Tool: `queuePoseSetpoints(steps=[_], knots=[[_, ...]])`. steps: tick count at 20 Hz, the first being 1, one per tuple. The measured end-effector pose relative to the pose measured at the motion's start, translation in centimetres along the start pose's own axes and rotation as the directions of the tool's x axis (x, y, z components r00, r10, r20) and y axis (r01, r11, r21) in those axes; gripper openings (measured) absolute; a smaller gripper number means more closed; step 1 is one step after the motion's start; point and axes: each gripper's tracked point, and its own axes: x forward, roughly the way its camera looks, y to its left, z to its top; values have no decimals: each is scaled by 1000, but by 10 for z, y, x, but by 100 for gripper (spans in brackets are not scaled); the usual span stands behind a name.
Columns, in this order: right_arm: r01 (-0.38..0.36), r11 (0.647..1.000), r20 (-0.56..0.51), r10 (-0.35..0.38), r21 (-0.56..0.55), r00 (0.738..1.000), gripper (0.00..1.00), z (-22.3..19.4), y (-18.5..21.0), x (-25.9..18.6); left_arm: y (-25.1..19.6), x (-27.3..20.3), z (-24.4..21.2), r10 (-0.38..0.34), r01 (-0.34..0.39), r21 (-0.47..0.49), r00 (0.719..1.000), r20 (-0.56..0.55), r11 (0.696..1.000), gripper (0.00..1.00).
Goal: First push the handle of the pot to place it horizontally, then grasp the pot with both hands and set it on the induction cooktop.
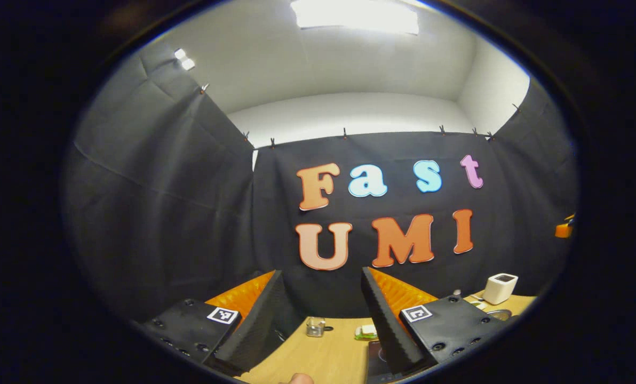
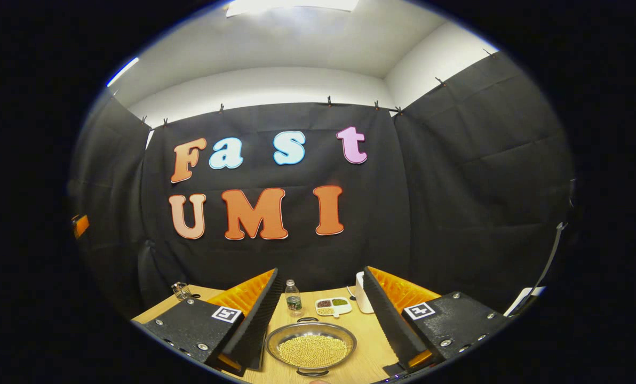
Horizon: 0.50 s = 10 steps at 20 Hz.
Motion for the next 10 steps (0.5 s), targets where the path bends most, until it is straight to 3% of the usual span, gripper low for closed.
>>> queuePoseSetpoints(steps=[5, 9, 10], knots=[[-12, 1000, 1, 12, 0, 1000, 95, 3, 1, 13, -20, 4, -5, -33, 33, -15, 999, -11, 999, 99], [-28, 999, -20, 28, 16, 999, 95, -2, 6, 28, -21, 15, -16, -32, 31, -25, 999, -33, 999, 93], [-28, 999, -24, 28, 19, 999, 94, -4, 6, 31, -21, 18, -17, -27, 27, -20, 999, -33, 999, 98]])
